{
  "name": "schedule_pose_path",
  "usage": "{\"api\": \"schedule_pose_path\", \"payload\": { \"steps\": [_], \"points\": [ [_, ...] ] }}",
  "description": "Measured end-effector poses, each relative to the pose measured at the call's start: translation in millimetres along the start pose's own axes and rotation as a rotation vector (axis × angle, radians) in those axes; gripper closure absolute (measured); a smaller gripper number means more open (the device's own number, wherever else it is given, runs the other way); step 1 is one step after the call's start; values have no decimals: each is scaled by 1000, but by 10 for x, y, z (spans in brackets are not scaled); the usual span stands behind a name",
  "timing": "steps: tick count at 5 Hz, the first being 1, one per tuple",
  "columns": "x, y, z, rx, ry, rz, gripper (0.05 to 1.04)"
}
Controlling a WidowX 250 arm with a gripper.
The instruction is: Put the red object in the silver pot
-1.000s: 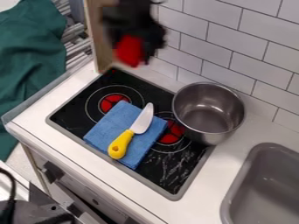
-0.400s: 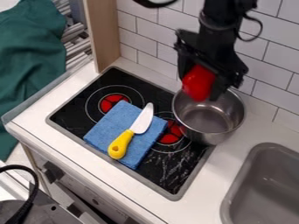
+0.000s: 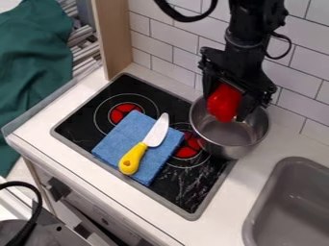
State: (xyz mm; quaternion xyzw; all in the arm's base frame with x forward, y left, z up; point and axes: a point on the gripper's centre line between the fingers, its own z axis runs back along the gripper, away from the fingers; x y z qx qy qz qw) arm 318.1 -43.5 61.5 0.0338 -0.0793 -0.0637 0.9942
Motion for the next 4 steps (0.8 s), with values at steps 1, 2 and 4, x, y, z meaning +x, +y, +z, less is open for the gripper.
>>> {"api": "schedule_pose_path", "payload": {
  "steps": [1,2,4],
  "points": [
    [67,-9,-129,-11,12,-17,208],
    [72,11,-190,-13,15,-4,65],
    [-138,341,65,26,-17,187,75]
  ]
}}
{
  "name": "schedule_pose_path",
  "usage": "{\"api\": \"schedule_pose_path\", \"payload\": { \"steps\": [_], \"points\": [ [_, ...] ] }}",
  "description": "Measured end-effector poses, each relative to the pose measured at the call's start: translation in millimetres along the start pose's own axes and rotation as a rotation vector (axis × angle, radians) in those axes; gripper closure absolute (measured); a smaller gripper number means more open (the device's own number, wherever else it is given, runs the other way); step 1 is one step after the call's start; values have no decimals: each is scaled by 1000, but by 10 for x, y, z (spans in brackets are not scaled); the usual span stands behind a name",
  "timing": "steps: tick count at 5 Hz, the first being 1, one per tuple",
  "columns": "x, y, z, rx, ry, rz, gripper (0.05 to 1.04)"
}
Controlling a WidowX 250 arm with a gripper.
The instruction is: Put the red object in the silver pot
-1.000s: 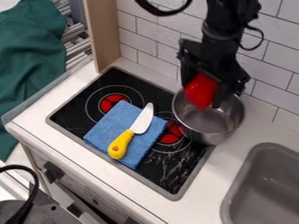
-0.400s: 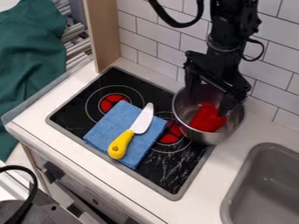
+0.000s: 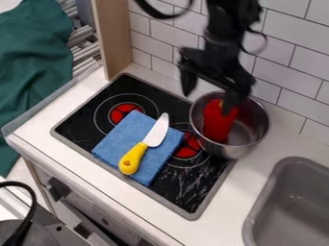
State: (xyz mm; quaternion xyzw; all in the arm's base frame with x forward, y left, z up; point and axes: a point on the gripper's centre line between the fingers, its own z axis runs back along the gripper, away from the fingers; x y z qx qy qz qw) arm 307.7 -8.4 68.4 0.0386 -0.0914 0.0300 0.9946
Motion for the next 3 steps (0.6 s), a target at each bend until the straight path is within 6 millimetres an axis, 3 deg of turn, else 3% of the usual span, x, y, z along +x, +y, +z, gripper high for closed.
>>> {"api": "schedule_pose_path", "payload": {
  "steps": [1,3],
  "points": [
    [-151,284,169,18,-12,178,75],
    [-192,332,148,-22,7,173,75]
  ]
}}
